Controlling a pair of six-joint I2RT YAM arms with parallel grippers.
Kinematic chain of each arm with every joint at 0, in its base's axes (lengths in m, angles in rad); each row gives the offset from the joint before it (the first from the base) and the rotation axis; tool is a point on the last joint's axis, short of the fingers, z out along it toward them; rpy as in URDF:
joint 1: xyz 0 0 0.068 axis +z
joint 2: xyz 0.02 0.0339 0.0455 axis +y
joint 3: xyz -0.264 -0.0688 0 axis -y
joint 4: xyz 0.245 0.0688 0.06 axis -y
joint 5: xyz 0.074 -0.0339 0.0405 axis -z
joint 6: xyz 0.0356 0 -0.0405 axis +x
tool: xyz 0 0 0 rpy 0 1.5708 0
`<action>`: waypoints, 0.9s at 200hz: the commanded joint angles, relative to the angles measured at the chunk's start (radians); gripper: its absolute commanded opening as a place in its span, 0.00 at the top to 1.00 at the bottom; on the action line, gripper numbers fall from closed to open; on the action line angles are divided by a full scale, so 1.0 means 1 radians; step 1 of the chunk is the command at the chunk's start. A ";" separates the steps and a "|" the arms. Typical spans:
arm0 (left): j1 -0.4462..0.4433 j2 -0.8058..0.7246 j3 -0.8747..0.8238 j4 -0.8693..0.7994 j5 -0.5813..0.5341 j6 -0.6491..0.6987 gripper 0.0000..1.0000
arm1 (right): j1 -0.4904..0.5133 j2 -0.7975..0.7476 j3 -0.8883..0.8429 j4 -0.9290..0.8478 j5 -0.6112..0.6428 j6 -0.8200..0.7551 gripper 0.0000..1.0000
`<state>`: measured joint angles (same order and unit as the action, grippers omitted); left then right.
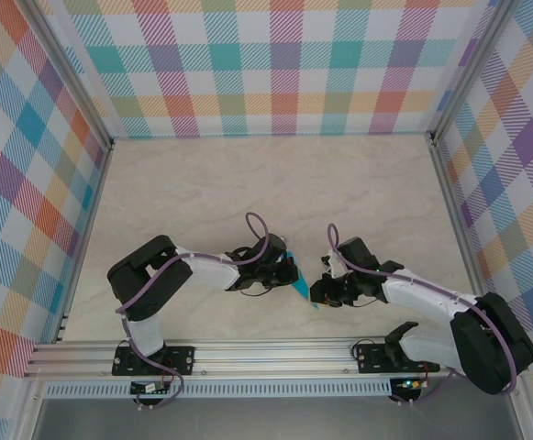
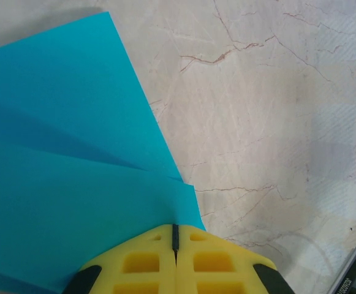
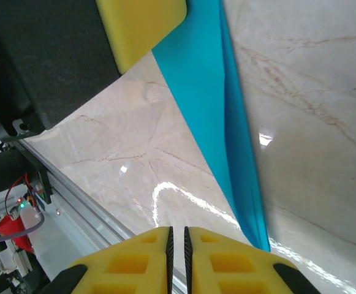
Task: Fold a paper plane with a square sheet of paper (pick it up from the middle)
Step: Fold the wing for the fifth time at the center of the table.
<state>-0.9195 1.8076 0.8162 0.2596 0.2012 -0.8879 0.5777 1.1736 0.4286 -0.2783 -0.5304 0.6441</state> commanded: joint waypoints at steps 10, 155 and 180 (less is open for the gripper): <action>0.013 0.020 0.000 -0.086 -0.018 0.020 0.98 | 0.007 0.060 0.009 0.007 -0.030 -0.026 0.84; 0.013 0.021 0.007 -0.082 -0.007 0.030 0.97 | 0.005 0.049 0.096 0.047 0.015 0.031 0.84; 0.013 0.021 0.006 -0.080 -0.007 0.028 0.97 | 0.005 0.128 0.115 0.132 -0.020 0.048 0.84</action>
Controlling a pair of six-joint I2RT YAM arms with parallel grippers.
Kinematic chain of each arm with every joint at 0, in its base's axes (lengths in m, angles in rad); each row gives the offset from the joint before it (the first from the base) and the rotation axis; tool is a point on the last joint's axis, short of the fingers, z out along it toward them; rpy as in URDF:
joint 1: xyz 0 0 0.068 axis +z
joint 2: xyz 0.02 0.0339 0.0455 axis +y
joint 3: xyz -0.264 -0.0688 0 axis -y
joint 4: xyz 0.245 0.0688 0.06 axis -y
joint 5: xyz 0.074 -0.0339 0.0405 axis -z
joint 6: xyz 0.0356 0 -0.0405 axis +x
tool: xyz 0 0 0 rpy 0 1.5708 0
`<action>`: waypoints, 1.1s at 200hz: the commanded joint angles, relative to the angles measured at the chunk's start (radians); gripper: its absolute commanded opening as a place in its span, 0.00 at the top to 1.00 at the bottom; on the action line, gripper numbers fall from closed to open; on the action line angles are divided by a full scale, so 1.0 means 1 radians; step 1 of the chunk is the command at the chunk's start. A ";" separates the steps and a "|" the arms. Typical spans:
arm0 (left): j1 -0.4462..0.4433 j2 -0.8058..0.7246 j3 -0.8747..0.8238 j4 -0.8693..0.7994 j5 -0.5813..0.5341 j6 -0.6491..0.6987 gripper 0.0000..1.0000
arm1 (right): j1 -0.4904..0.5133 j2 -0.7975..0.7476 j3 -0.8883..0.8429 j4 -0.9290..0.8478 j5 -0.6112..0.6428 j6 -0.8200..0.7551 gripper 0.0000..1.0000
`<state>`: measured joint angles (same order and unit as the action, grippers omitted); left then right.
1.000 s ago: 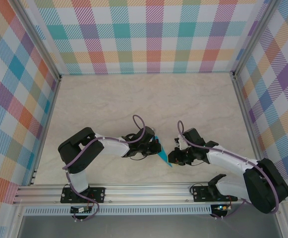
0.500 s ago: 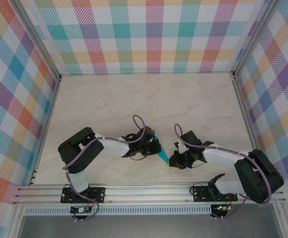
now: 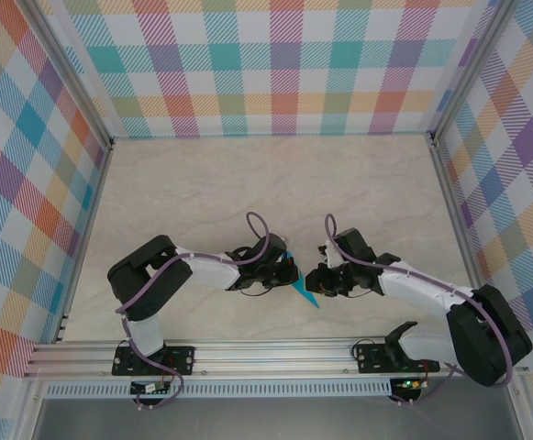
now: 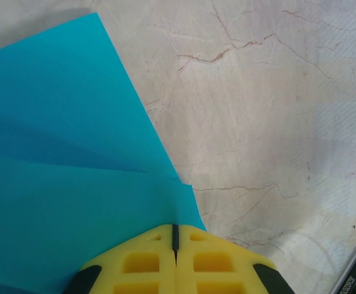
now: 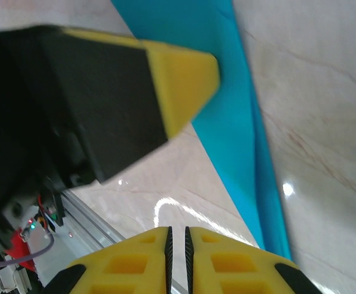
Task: Fold a paper plane with a square sheet of paper (pick it up from the middle)
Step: Fold the wing for the fifth time at the center of the table.
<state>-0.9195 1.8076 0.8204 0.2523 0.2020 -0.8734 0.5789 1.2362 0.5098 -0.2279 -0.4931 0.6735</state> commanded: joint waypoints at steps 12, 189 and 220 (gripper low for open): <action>0.013 0.020 0.003 -0.073 -0.007 0.014 0.97 | 0.004 0.112 0.043 0.116 -0.079 0.029 0.85; 0.026 -0.262 -0.043 -0.100 -0.129 0.191 0.78 | -0.013 0.372 -0.044 0.243 -0.032 0.060 0.97; 0.027 -0.297 -0.121 -0.051 -0.158 0.145 0.79 | -0.012 0.351 -0.048 0.234 -0.029 0.068 0.97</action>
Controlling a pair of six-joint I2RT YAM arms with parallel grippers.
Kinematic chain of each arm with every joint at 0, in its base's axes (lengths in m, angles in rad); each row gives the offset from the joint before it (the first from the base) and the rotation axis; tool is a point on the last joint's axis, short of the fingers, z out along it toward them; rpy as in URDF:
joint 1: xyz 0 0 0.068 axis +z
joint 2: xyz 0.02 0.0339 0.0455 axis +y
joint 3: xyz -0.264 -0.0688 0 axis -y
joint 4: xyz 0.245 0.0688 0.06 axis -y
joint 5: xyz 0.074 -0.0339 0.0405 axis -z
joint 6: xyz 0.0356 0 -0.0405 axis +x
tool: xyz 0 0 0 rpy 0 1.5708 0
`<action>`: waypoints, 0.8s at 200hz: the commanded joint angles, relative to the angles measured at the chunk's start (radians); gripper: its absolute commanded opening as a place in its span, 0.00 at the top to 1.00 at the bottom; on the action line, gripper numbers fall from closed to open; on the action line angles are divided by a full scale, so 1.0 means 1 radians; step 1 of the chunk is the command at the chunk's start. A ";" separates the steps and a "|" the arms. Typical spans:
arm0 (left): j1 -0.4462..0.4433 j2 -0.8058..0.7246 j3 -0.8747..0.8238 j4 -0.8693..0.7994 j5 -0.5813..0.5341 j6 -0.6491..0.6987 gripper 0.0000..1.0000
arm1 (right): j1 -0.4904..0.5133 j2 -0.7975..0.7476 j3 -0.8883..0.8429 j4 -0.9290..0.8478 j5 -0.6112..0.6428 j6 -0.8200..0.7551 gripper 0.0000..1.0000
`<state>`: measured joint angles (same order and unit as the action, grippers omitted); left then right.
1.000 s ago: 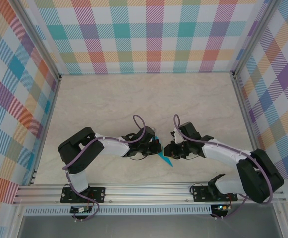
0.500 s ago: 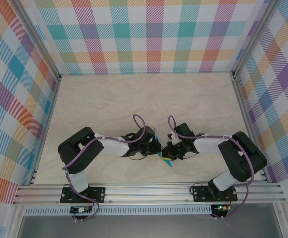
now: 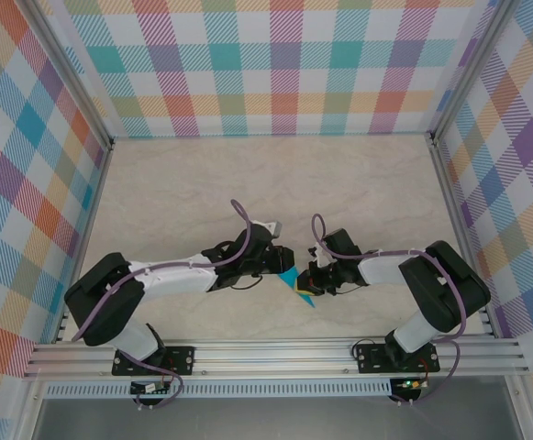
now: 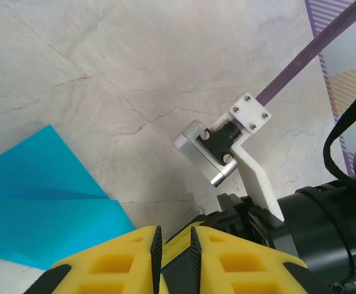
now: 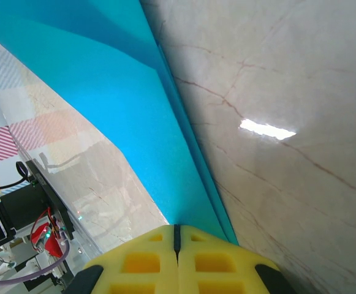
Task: Fold a paper plane with a square sheet of paper (pick it up from the middle)
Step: Fold the wing for the fifth time at the center of the table.
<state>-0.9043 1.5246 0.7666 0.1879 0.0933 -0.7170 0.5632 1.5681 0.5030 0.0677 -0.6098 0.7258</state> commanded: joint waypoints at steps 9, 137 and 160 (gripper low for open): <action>0.011 -0.009 -0.083 0.038 -0.048 -0.021 0.79 | 0.003 0.012 -0.041 -0.066 0.090 0.016 0.97; 0.012 0.158 -0.055 0.147 -0.010 -0.040 0.82 | 0.003 -0.003 -0.036 -0.096 0.106 0.009 0.98; 0.018 0.186 -0.048 0.118 -0.061 -0.026 0.82 | 0.003 -0.005 -0.038 -0.102 0.107 0.006 0.98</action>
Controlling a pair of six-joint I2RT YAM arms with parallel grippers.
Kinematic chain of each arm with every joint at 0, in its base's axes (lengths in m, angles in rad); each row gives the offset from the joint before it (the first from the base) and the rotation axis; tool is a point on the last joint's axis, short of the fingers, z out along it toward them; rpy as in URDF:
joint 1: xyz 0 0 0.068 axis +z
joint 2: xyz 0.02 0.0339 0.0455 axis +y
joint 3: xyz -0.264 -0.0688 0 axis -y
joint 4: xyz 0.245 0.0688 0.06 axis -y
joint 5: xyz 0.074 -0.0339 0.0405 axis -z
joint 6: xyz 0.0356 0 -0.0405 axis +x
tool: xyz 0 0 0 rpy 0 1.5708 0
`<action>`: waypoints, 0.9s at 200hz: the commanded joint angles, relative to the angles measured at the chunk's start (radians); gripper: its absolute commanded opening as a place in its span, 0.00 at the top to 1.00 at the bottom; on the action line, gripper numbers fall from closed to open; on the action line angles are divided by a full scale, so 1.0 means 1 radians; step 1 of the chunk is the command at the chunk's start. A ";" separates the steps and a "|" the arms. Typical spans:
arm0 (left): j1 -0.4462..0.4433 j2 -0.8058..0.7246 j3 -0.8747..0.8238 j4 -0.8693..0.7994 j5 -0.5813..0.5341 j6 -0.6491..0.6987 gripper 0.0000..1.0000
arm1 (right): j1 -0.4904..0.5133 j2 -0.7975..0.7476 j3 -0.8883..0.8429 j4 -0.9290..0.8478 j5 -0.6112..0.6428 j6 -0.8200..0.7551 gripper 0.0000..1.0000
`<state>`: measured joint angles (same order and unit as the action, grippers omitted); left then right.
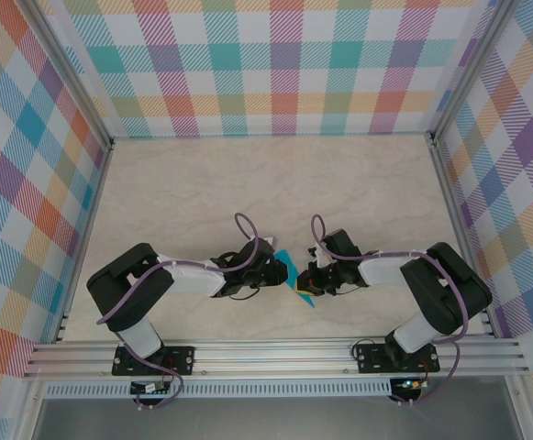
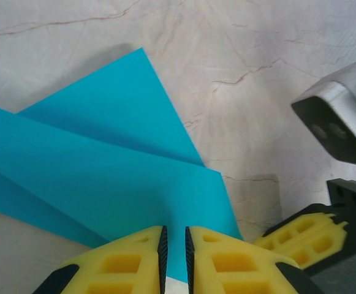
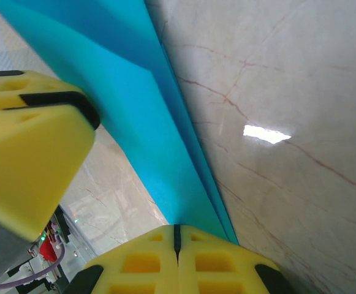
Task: Fold a paper plane with a square sheet of paper (pick it up from the middle)
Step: Fold the wing for the fifth time at the center of the table.
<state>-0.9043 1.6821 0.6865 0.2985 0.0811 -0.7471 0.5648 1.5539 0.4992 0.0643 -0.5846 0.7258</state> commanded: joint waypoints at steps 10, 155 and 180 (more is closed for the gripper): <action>0.028 0.047 0.035 0.007 -0.050 0.003 0.83 | 0.001 0.010 -0.035 -0.099 0.083 0.002 0.99; 0.177 0.103 0.070 -0.086 -0.047 -0.024 0.84 | 0.001 0.017 -0.045 -0.135 0.092 -0.026 1.00; 0.198 0.114 0.071 -0.112 -0.050 -0.025 0.84 | 0.000 0.015 -0.045 -0.136 0.091 -0.027 1.00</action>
<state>-0.7643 1.7573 0.7567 0.2737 0.1364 -0.7925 0.5644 1.5539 0.4992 0.0605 -0.5800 0.7204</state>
